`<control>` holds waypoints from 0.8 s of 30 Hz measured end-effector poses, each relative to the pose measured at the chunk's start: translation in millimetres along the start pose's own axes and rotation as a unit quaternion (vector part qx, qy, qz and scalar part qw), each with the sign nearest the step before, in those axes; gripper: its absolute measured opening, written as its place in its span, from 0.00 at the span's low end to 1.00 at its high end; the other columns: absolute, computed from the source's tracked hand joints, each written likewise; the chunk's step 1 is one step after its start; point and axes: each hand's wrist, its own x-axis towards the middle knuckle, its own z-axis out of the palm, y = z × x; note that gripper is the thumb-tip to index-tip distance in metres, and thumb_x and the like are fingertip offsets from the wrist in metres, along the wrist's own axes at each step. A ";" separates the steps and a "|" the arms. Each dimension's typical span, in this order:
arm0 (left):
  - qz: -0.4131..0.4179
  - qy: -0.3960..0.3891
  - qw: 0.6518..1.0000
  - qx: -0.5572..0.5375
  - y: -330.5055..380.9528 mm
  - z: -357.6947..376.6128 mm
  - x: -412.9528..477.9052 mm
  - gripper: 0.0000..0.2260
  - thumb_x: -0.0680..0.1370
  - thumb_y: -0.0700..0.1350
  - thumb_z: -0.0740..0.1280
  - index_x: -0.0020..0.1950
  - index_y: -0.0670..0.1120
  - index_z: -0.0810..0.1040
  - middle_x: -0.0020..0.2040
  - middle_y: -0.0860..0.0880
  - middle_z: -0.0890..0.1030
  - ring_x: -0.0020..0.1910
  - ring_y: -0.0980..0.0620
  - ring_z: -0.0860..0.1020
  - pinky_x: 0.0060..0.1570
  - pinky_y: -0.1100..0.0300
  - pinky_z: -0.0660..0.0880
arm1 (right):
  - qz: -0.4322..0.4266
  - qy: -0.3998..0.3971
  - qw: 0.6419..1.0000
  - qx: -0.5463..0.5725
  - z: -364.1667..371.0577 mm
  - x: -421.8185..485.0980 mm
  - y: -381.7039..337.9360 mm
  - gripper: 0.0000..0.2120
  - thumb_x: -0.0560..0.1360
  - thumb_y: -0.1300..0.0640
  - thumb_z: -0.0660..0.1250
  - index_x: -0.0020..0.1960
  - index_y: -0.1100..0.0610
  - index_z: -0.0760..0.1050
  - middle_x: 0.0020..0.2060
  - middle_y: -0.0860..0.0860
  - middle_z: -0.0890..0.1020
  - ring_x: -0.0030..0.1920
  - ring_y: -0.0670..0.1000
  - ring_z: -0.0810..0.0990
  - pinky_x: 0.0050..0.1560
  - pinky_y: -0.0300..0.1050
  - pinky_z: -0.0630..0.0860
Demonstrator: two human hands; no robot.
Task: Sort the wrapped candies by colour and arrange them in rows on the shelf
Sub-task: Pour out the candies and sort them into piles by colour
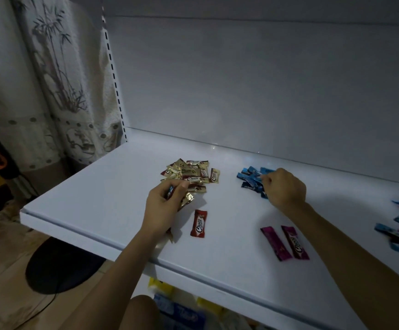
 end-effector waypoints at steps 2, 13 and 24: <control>0.005 0.001 1.000 0.005 1.4 0.3 0.2 0.10 0.79 0.51 0.65 0.51 0.48 0.83 0.49 0.52 0.84 0.52 0.52 0.80 0.56 0.44 0.77 | -0.013 0.028 0.999 -0.016 -5.5 -5.5 -10.2 0.18 0.82 0.49 0.53 0.47 0.61 0.74 0.47 0.57 0.77 0.42 0.57 0.78 0.40 0.46 0.73; 0.020 0.046 0.998 -0.045 -0.7 -2.9 0.1 0.11 0.81 0.49 0.63 0.51 0.45 0.81 0.46 0.46 0.83 0.49 0.45 0.81 0.50 0.45 0.78 | -0.125 -0.318 0.805 0.485 -26.1 -89.5 -131.9 0.07 0.76 0.55 0.68 0.41 0.57 0.76 0.35 0.51 0.82 0.29 0.46 0.79 0.28 0.35 0.72; -0.130 0.097 0.960 -0.227 13.5 -10.0 4.1 0.25 0.83 0.59 0.50 0.51 0.44 0.81 0.27 0.50 0.69 0.25 0.56 0.62 0.23 0.65 0.59 | -0.139 0.067 0.939 0.309 5.4 -26.5 -126.1 0.09 0.78 0.53 0.64 0.56 0.51 0.80 0.45 0.48 0.85 0.39 0.48 0.82 0.40 0.43 0.79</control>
